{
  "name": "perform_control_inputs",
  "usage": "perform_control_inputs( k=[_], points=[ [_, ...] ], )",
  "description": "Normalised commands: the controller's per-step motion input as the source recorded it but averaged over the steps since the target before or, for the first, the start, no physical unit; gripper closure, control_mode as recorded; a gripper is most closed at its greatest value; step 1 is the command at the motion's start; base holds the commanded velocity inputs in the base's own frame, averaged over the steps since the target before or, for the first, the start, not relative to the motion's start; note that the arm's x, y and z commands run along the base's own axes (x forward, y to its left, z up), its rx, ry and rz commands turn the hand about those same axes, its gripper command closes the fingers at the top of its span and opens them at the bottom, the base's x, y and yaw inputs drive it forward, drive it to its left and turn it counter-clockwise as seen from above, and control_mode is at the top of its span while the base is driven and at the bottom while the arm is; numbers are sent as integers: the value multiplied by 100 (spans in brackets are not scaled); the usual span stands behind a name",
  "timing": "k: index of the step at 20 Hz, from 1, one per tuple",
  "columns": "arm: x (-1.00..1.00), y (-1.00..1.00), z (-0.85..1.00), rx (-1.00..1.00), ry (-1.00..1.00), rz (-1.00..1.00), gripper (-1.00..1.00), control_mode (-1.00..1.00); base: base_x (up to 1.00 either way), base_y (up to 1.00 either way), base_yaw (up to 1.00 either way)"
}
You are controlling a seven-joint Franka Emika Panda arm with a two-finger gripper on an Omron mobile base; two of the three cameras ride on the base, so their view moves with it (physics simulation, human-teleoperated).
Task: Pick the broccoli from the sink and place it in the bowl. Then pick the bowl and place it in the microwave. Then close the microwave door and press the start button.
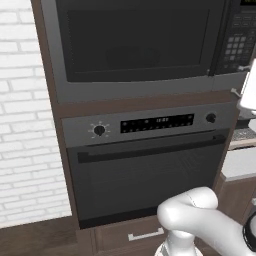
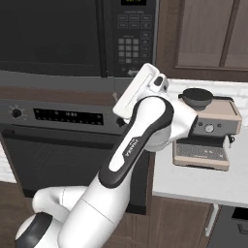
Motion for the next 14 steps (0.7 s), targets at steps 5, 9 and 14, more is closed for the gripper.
perform_control_inputs(
  k=[5, 9, 14],
  points=[
    [14, 0, -3, 4, 2, 8, -100, -100, 0, 0, 0],
    [12, 0, -3, 5, 3, 5, -100, -100, 0, 0, 0],
    [17, 0, 0, 4, 2, 2, -100, -100, 0, 0, 0]
  ],
)
